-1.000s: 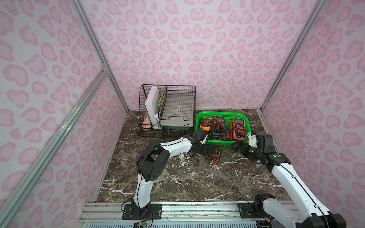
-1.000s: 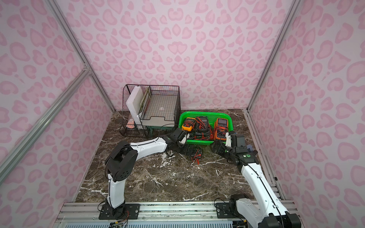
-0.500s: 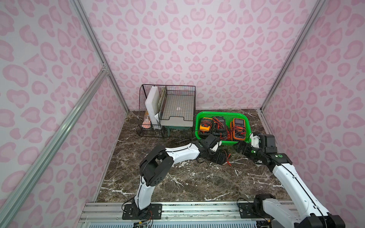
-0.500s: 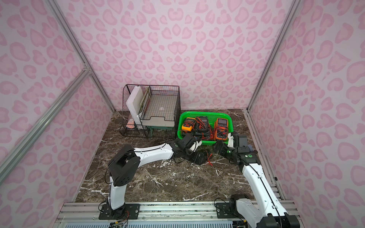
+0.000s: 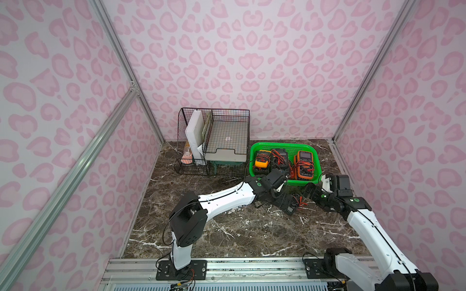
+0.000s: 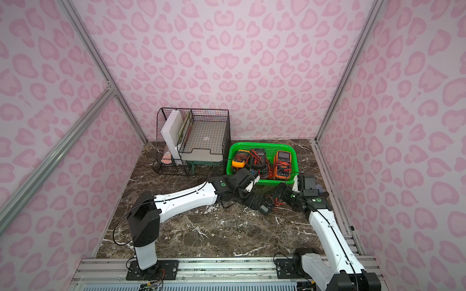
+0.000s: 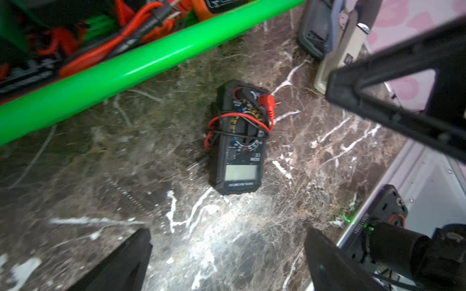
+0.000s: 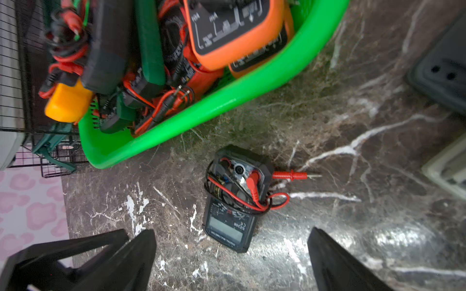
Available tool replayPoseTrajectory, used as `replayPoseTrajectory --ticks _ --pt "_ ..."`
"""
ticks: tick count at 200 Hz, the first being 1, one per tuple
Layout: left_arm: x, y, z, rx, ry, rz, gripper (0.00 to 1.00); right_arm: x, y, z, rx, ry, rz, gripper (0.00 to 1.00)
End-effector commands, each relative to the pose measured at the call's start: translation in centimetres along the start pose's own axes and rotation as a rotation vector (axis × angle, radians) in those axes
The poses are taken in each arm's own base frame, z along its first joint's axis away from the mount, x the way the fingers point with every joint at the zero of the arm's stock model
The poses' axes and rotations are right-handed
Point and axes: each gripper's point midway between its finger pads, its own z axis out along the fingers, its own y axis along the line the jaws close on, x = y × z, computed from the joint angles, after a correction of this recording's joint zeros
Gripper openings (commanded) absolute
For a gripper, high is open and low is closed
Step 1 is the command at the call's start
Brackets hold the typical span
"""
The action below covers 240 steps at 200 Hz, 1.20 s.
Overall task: Put the multimeter into the basket
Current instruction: Pick up the multimeter from the center of the board.
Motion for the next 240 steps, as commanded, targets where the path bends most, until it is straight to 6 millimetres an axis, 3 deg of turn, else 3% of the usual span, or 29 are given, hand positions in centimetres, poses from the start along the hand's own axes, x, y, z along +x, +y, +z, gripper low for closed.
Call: replayPoseTrajectory --ticks 1,64,117,175,240 --pt "0.3 2.7 -1.8 -0.119 0.022 0.005 0.98 1.2 -0.6 0.3 0.067 -0.001 0.064 0.99" --pt "0.5 6.3 -6.4 -0.184 0.055 -0.076 0.99 4.8 -1.2 1.6 0.124 -0.008 0.197 0.99" --pt "1.4 9.1 -10.5 -0.234 0.015 -0.146 0.98 5.2 -0.2 3.3 0.152 -0.008 0.180 0.99" --pt "3.0 11.0 -12.4 -0.261 0.007 -0.182 0.98 4.7 0.8 5.3 0.203 0.020 0.142 0.99" --pt "4.0 12.3 -13.6 -0.279 -0.008 -0.206 0.98 4.3 0.4 7.5 0.283 0.039 0.105 0.99"
